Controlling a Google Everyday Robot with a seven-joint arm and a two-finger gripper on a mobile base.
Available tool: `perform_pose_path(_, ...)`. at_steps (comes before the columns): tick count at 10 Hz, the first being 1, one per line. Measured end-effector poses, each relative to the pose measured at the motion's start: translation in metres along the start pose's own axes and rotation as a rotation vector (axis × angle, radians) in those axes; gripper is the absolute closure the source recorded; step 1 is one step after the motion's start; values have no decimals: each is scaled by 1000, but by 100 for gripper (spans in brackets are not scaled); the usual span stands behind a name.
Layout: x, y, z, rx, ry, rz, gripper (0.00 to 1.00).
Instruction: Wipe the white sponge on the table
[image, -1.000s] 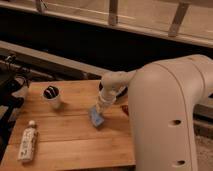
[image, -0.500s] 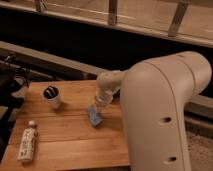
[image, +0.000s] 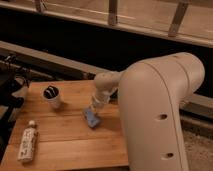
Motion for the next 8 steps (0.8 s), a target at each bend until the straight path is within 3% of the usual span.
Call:
perform_pose_path(2, 22, 18, 21, -84, 6, -17, 100)
perform_pose_path(4, 38, 14, 37, -167, 2, -22, 100)
perform_pose_path(5, 42, 10, 39, -184, 3, -30, 100)
perform_pose_path(8, 25, 24, 26, -159, -2, -102, 100)
